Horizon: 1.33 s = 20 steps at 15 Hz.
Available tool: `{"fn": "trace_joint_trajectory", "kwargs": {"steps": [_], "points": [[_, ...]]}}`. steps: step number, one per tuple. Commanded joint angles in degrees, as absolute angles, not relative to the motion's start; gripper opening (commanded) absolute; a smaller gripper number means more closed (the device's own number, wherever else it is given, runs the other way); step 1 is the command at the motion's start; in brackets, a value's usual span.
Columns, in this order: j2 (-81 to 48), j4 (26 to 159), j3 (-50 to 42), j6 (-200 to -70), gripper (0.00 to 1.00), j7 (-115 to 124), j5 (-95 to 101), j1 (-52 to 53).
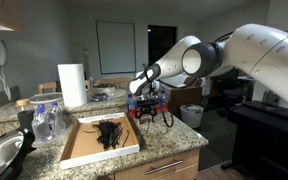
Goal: Pick up the black objects from the counter and put them on the box cover
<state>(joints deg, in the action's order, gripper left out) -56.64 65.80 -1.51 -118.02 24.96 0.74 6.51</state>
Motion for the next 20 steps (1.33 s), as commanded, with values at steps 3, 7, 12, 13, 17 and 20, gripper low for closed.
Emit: {"fn": "trace_joint_trajectory", "kwargs": {"steps": [3, 7, 12, 13, 17, 20], "points": [[-60.3, 58.7, -1.2, -113.5, 0.47, 22.7, -0.1, 7.0], [-61.1, 56.9, -0.8, -112.3, 0.21, 22.2, -0.4, 6.8], [-61.8, 56.1, -0.4, -111.9, 0.0, 21.7, -1.0, 6.2], [-61.8, 56.2, -0.4, -111.9, 0.0, 21.6, -1.1, 6.1], [-60.6, 57.8, -0.3, -112.4, 0.04, 21.2, -1.4, 5.8], [-58.7, 60.0, -0.2, -113.3, 0.04, 20.7, -1.2, 6.2]]}}
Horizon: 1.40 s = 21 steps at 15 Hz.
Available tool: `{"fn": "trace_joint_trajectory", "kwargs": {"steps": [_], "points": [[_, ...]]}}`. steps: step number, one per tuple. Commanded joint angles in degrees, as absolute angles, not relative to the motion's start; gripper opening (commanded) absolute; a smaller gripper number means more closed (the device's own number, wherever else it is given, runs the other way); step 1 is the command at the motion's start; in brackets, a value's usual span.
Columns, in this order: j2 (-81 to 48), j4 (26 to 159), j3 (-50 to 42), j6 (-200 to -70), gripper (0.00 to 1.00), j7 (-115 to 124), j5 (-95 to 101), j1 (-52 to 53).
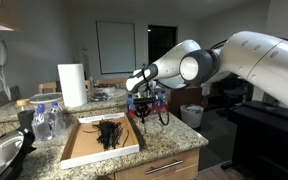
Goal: Pick up the black objects from the counter and put them on the box cover
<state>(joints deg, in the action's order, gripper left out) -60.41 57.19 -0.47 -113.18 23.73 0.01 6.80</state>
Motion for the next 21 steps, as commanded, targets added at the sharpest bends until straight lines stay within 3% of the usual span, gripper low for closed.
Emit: {"fn": "trace_joint_trajectory", "kwargs": {"steps": [1, 13, 19, 20, 21], "points": [[-57.8, 60.9, -0.4, -113.8, 0.03, 20.6, -0.8, 6.6], [-45.7, 69.9, -1.7, -115.6, 0.05, 21.6, 3.2, 12.1], [-44.9, 68.0, -1.0, -110.6, 0.04, 23.3, 4.1, 15.4], [-45.0, 68.0, -1.2, -109.5, 0.3, 24.9, 3.5, 15.4], [-45.3, 68.3, -1.7, -109.2, 0.3, 27.2, 3.3, 15.5]]}}
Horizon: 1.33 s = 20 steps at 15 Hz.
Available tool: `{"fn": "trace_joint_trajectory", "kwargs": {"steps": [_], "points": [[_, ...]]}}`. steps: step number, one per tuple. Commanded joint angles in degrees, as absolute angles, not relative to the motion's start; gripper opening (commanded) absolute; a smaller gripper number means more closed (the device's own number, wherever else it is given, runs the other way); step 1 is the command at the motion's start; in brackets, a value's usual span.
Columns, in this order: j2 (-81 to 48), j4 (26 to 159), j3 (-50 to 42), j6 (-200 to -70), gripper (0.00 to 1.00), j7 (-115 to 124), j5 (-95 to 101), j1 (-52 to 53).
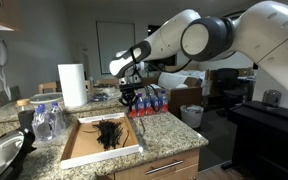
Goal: Pick up the black objects from the counter and put them on the box cover
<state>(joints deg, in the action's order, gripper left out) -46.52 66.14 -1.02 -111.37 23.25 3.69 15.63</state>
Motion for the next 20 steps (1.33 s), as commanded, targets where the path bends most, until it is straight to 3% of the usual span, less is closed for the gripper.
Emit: {"fn": "trace_joint_trajectory", "kwargs": {"steps": [1, 11, 20], "points": [[-45.5, 68.6, -1.9, -108.9, 0.35, 28.9, 3.0, 15.4], [-49.4, 70.1, -1.5, -110.3, 0.97, 26.8, 0.0, 10.7], [-55.3, 65.0, -1.3, -109.8, 1.0, 25.0, -0.8, 9.4]]}}
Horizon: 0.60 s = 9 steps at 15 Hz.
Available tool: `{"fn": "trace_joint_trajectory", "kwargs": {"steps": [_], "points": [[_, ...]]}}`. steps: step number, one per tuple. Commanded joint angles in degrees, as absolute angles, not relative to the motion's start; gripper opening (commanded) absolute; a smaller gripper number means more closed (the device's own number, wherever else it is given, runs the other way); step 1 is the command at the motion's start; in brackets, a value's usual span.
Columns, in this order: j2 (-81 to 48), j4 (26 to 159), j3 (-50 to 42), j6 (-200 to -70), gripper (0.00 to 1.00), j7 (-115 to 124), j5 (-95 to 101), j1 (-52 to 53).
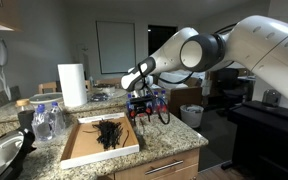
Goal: Pick up the black objects from the counter and put them on the box cover
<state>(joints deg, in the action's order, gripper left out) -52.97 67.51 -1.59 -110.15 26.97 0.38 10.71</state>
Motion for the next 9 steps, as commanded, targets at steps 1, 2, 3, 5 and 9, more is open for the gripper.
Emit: {"fn": "trace_joint_trajectory", "kwargs": {"steps": [1, 2, 3, 5, 9], "points": [[-56.1, 64.2, -1.0, -110.1, 1.0, 24.4, -1.1, 9.0], [-56.6, 63.6, -1.0, -110.9, 1.0, 24.4, -1.2, 8.7], [-57.1, 62.9, -1.0, -110.9, 1.0, 24.4, -1.2, 8.5], [-58.2, 61.0, -0.9, -110.5, 0.75, 24.3, -1.4, 8.0], [-60.5, 57.9, 0.1, -110.8, 0.53, 22.2, -2.0, 7.5]]}}
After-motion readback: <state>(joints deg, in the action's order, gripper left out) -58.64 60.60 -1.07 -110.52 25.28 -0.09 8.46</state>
